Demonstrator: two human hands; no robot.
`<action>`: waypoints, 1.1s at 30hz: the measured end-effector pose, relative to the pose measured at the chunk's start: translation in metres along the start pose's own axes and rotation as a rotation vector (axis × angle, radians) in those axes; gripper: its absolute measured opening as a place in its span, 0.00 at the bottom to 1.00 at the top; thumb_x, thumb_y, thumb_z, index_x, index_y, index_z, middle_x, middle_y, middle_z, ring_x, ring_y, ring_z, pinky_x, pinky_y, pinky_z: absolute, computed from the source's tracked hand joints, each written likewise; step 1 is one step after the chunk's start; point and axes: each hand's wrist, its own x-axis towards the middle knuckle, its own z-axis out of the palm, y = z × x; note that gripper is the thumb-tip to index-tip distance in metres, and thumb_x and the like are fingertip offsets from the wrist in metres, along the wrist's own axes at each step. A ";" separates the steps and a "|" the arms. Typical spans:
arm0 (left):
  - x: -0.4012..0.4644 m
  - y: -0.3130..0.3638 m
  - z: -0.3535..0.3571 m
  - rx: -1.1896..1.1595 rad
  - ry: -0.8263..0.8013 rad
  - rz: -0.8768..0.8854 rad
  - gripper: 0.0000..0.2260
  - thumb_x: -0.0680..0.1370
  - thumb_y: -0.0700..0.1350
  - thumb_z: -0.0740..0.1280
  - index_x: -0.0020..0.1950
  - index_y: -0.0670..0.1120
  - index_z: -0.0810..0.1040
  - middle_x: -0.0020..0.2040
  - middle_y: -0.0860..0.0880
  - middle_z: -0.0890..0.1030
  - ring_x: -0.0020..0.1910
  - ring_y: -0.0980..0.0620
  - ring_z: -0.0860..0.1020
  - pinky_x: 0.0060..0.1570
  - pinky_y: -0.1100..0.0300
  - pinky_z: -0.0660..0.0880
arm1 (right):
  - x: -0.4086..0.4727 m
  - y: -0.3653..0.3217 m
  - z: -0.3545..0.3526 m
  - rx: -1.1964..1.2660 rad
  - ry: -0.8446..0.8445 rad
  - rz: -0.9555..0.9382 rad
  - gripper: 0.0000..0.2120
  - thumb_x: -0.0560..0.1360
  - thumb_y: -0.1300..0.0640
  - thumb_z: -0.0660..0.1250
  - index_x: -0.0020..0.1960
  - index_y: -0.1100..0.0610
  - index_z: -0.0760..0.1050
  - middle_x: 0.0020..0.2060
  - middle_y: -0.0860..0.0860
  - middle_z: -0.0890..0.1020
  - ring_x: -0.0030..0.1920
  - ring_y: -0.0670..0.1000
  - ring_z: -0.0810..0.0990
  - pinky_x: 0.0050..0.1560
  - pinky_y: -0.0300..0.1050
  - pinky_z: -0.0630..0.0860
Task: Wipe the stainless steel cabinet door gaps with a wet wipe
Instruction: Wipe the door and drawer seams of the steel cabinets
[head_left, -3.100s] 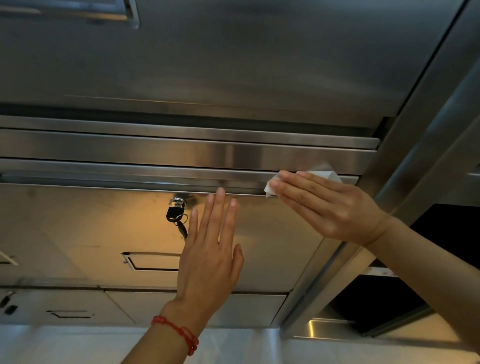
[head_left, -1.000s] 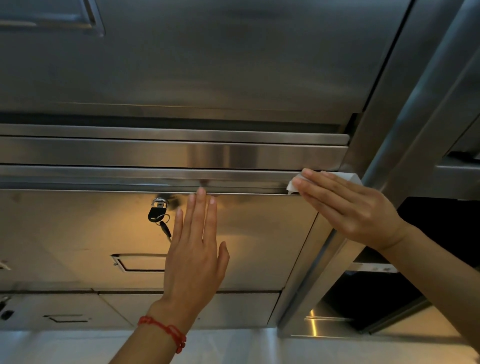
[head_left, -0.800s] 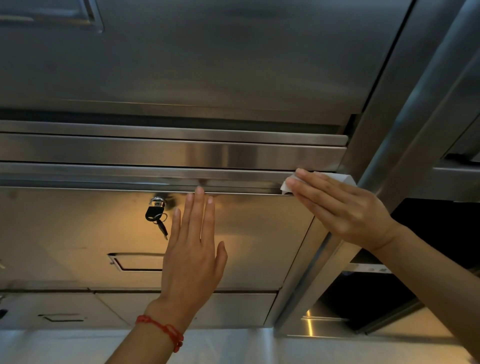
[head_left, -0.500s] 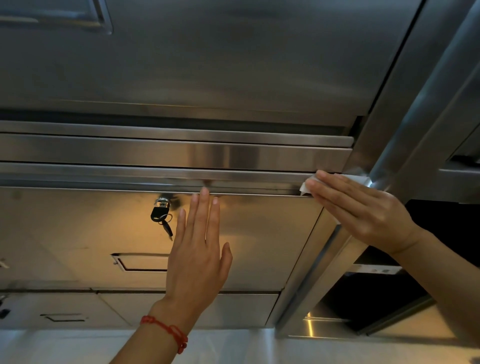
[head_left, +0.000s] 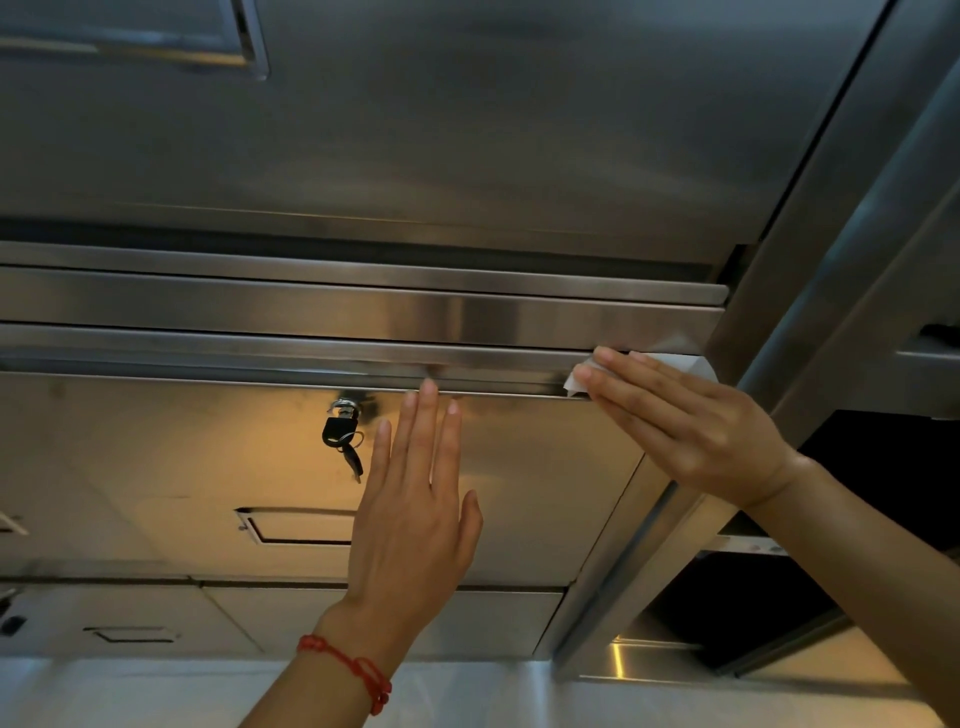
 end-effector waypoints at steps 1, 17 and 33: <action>0.000 -0.001 -0.001 -0.002 0.000 0.005 0.27 0.74 0.48 0.55 0.70 0.34 0.66 0.71 0.34 0.63 0.71 0.37 0.60 0.70 0.49 0.50 | 0.003 -0.001 0.001 -0.001 0.003 -0.007 0.12 0.75 0.70 0.66 0.58 0.66 0.78 0.59 0.60 0.79 0.60 0.58 0.77 0.57 0.52 0.77; -0.002 -0.040 -0.019 0.030 0.050 0.031 0.28 0.74 0.48 0.56 0.71 0.35 0.64 0.73 0.37 0.62 0.72 0.40 0.60 0.69 0.44 0.55 | 0.059 -0.027 0.015 0.002 0.050 -0.021 0.12 0.76 0.68 0.64 0.58 0.66 0.79 0.59 0.60 0.78 0.61 0.58 0.77 0.60 0.51 0.75; -0.020 -0.108 -0.030 0.050 0.049 -0.037 0.28 0.76 0.50 0.55 0.72 0.36 0.60 0.72 0.37 0.62 0.72 0.40 0.61 0.70 0.45 0.53 | 0.127 -0.062 0.036 0.005 0.090 -0.029 0.12 0.76 0.69 0.63 0.59 0.65 0.78 0.59 0.60 0.78 0.60 0.58 0.77 0.59 0.50 0.76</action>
